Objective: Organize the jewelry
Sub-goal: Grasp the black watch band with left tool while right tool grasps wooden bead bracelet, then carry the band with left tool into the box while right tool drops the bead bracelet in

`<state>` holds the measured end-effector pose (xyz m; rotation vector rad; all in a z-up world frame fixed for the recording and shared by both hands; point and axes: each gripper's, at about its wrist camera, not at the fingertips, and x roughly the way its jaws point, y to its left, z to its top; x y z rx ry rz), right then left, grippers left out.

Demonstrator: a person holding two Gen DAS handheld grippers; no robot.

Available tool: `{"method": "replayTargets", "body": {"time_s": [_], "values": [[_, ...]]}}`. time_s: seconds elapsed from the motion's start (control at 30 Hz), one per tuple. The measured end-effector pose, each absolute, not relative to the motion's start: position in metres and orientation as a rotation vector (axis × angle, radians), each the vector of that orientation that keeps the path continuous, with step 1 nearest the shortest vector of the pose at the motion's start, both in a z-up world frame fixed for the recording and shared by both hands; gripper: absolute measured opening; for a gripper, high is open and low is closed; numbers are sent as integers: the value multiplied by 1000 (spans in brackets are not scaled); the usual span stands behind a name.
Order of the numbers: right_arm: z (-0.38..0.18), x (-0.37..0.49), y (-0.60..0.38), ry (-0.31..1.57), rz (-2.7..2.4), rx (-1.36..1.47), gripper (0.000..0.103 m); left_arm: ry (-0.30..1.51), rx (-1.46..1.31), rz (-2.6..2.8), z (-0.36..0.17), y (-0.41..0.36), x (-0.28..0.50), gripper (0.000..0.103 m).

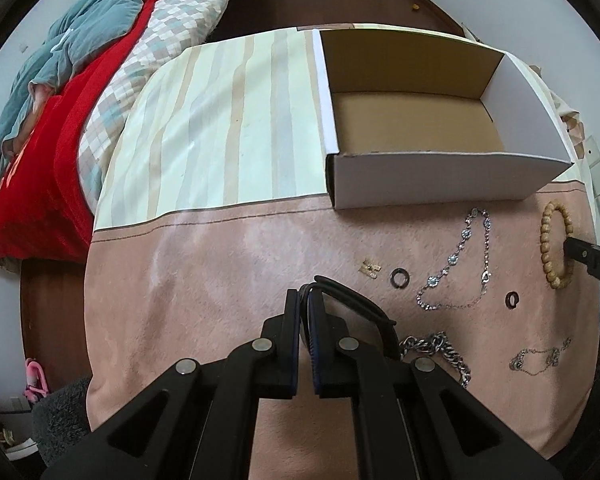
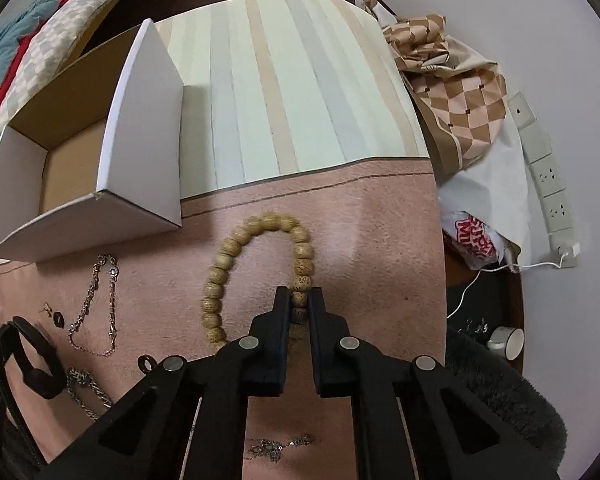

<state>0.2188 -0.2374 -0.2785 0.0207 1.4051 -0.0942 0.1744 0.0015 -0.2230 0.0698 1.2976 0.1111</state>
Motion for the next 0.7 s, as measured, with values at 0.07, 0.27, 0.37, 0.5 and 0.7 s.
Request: {"method": "replayTargets", "body": {"time_s": [0.07,0.27,0.37,0.5,0.7], "values": [[-278,217,-238,1399,-79,44,9,1292,65,105,-222,2,177,2],[-247,207,-236,1335,-18,100,9,1253,45,79,-199,-1,180,2],[-219,204,-230,1289,24,108,9,1218,31,59,-178,-4,182,2],[-178,202,-220,1226,79,116,9,1171,6,31,-149,-8,189,2],[-120,212,-204,1136,162,122,9,1115,-20,-4,-115,-12,208,2]]}}
